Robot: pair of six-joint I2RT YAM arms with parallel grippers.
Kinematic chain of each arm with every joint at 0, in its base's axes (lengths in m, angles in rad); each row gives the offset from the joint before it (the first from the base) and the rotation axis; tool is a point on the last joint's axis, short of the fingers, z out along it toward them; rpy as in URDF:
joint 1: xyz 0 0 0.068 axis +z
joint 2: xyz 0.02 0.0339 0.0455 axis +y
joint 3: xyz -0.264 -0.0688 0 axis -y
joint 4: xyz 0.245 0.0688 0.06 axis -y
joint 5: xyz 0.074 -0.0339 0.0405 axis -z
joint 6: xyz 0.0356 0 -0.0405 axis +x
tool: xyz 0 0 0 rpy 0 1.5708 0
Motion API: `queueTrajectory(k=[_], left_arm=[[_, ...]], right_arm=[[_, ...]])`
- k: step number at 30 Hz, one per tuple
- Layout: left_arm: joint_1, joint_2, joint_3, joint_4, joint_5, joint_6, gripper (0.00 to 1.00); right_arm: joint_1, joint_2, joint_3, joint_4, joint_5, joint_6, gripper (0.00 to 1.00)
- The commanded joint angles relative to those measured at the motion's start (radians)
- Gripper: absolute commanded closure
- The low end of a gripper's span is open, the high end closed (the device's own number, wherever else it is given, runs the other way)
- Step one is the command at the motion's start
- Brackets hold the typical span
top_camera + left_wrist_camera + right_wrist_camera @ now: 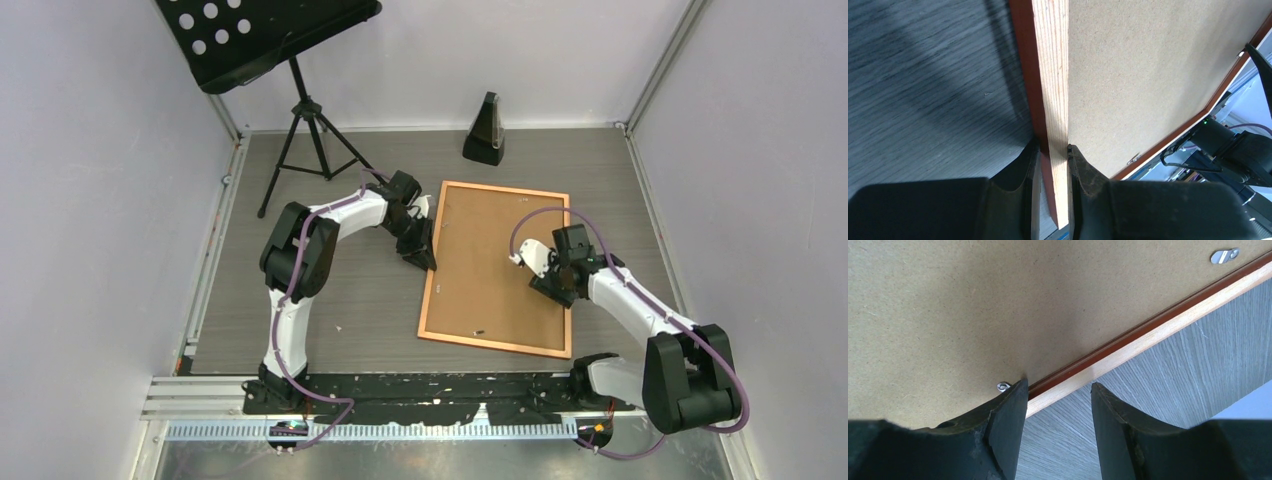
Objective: Put the photo into the frame
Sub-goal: Install the photo frame at the center of the board.
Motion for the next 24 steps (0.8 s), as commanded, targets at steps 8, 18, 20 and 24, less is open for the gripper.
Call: queueTrajectory(k=[8,18,20,24], left_arm=[[-0.007,0.051,-0.002,-0.011,-0.018,0.025,1.0],[-0.004,0.045,-0.003,-0.01,-0.017,0.021,1.0],[-0.004,0.045,-0.003,-0.009,-0.014,0.022,1.0],[-0.005,0.044,-0.003,-0.009,-0.013,0.019,1.0]], right_arm=[[-0.033,0.058,0.001,-0.164,-0.115,-0.048,0.41],[-0.108,0.083,0.149,-0.098,-0.135,0.123,0.41],[-0.116,0.092,0.182,-0.078,-0.143,0.172,0.41],[-0.12,0.122,0.24,-0.048,-0.149,0.247,0.4]])
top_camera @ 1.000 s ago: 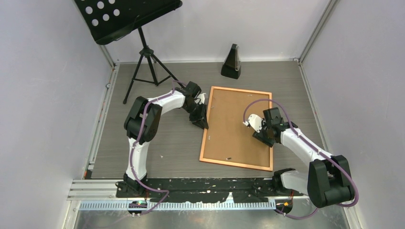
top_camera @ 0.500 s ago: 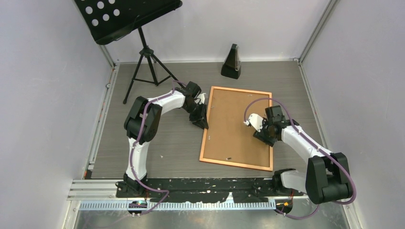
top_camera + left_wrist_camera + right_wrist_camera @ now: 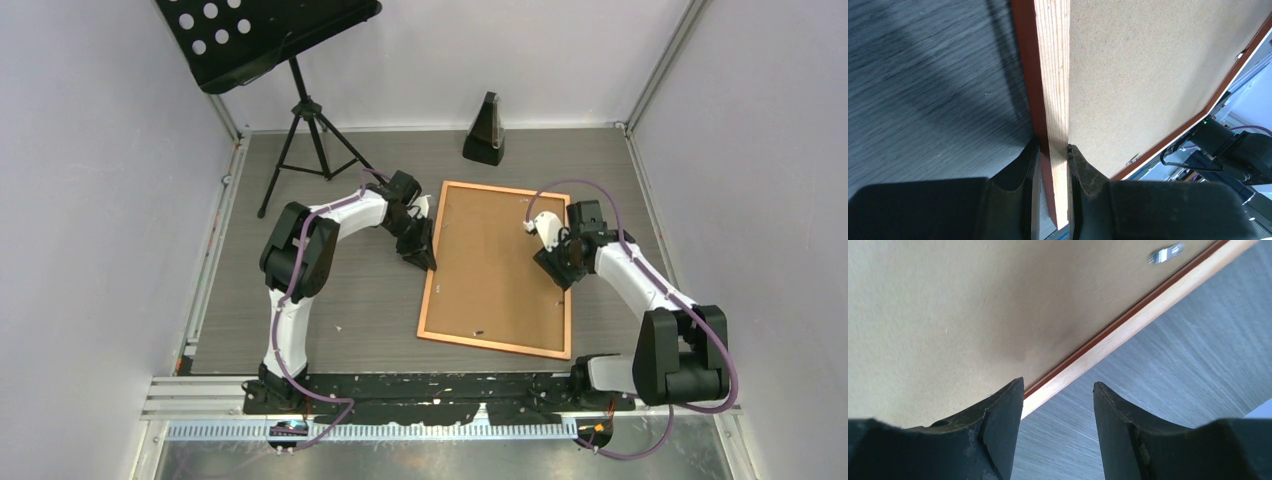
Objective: Put the photo into the frame
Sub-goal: Install the photo frame at the center of the board.
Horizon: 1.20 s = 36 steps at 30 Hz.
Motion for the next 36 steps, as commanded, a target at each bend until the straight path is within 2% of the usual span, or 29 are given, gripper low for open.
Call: queueTrajectory(k=[1,6,11,20,36], left_arm=[[-0.004,0.044,-0.003,-0.009,-0.015,0.02,1.0],[-0.004,0.052,-0.002,-0.008,-0.008,0.017,1.0],[-0.004,0.054,-0.002,-0.009,-0.004,0.016,1.0],[-0.003,0.042,-0.009,-0.003,-0.008,0.016,1.0],[-0.003,0.041,-0.008,-0.003,-0.006,0.016,1.0]], right_arm=[[-0.006,0.031,0.094,0.043,-0.026,0.131,0.4],[-0.008,0.087,0.159,0.128,0.043,0.221,0.4],[-0.009,0.211,0.294,0.207,0.163,0.319,0.41],[-0.013,0.421,0.481,0.192,0.214,0.382,0.42],[-0.033,0.466,0.402,0.191,0.185,0.377,0.42]])
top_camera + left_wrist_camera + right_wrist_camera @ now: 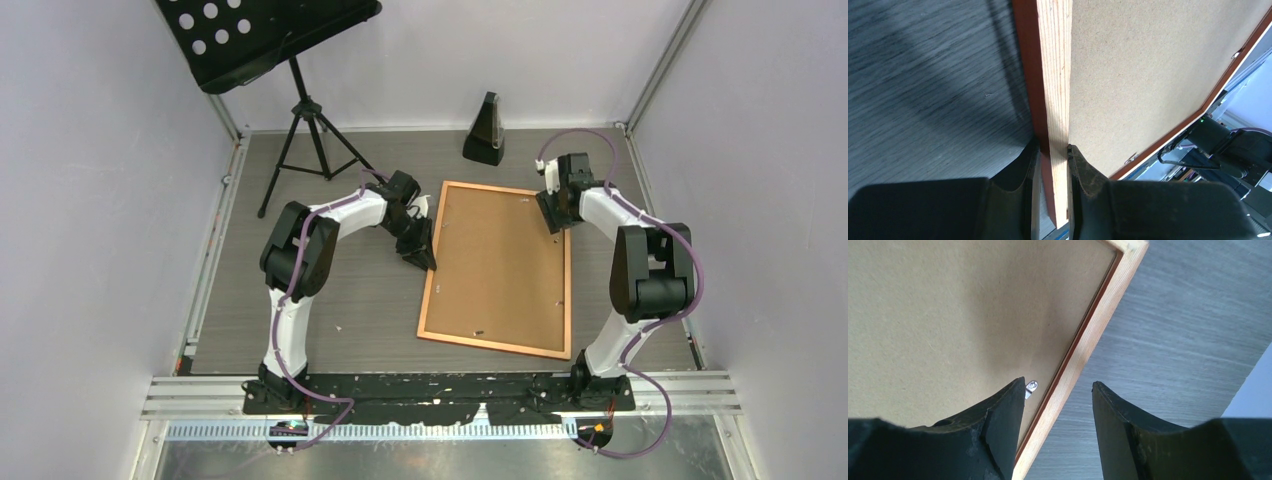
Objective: Put the photo into the frame
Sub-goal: Install the photo frame at the center of the board.
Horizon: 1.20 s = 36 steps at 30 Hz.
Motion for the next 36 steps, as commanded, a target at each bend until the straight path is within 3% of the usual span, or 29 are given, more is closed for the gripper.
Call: queueTrajectory(k=[1,36], left_arm=[[-0.008,0.036,-0.01,-0.002,-0.021,0.016,1.0],[-0.007,0.034,-0.005,-0.004,-0.02,0.018,1.0]], right_arm=[[-0.005,0.002,-0.033,0.012,-0.005,0.008,0.42],[-0.067,-0.005,-0.086,-0.01,0.016,-0.062,0.43]])
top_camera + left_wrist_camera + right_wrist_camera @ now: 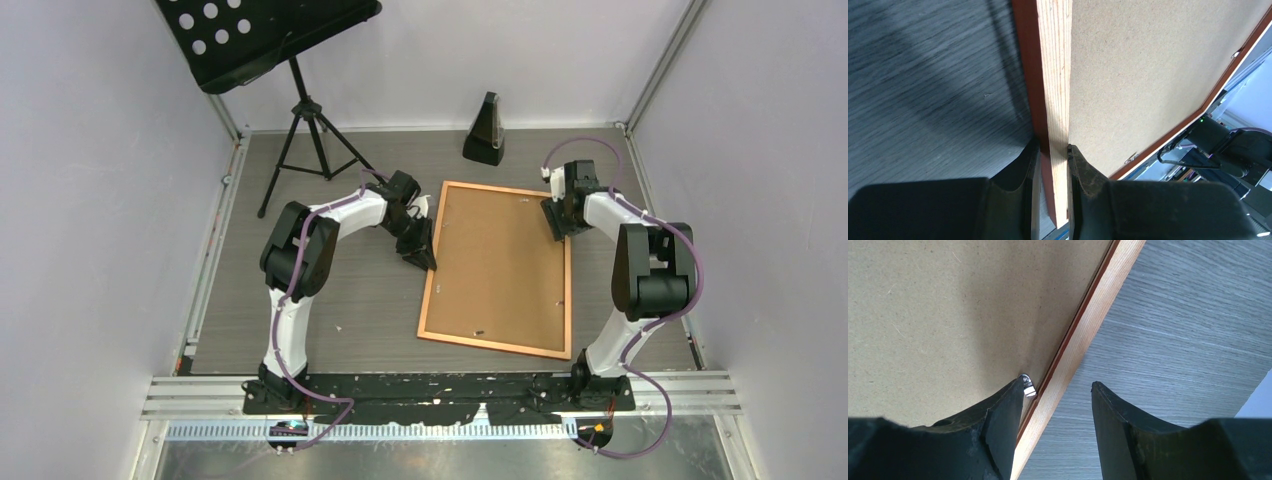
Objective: Put the photo into the frame
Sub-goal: Install the photo frame at the center of the board.
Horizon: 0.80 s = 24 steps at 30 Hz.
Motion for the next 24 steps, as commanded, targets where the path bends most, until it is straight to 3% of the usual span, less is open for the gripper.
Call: queueTrajectory(k=[1,17,24], left_arm=[[-0.006,0.036,-0.006,-0.004,-0.02,0.017,1.0],[-0.005,0.038,-0.004,-0.005,-0.018,0.016,1.0],[-0.005,0.033,-0.005,-0.006,-0.02,0.017,1.0]], right_arm=[[-0.02,-0.016,-0.025,-0.03,0.037,-0.047,0.43],[-0.024,-0.045,-0.028,-0.128,-0.09,-0.185,0.43],[-0.024,-0.032,-0.028,-0.122,-0.057,-0.19,0.43]])
